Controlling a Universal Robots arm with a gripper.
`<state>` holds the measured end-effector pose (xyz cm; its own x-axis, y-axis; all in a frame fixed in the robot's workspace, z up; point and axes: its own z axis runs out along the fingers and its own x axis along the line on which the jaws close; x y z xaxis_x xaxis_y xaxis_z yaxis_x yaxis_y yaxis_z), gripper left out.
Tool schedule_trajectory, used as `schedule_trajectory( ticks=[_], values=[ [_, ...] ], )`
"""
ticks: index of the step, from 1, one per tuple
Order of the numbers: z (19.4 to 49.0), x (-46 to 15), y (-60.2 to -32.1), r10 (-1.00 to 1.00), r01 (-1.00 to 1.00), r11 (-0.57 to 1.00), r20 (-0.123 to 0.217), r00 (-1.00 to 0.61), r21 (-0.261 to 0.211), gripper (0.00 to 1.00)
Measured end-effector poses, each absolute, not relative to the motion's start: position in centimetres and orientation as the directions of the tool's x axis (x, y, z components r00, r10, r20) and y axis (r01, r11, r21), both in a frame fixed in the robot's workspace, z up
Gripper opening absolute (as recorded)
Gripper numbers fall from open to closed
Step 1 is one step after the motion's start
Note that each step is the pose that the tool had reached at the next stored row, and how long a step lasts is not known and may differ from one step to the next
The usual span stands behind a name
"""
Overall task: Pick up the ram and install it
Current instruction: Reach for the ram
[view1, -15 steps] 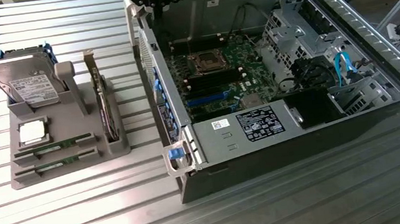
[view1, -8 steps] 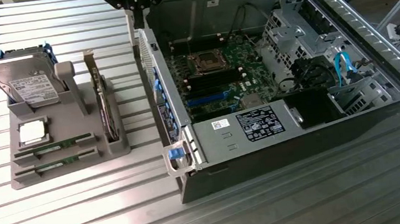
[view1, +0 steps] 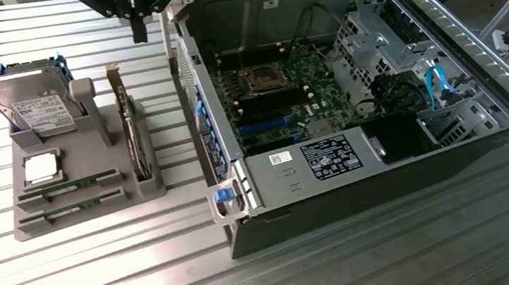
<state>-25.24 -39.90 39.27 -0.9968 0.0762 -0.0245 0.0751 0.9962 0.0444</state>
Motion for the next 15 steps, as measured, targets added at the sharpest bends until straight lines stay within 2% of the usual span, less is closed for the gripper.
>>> schedule_trajectory(
  ticks=[15],
  values=[
    [39.3,-33.4,-39.9,0.076,0.075,0.996,-0.024,-0.997,0.044,0.10]
  ],
)
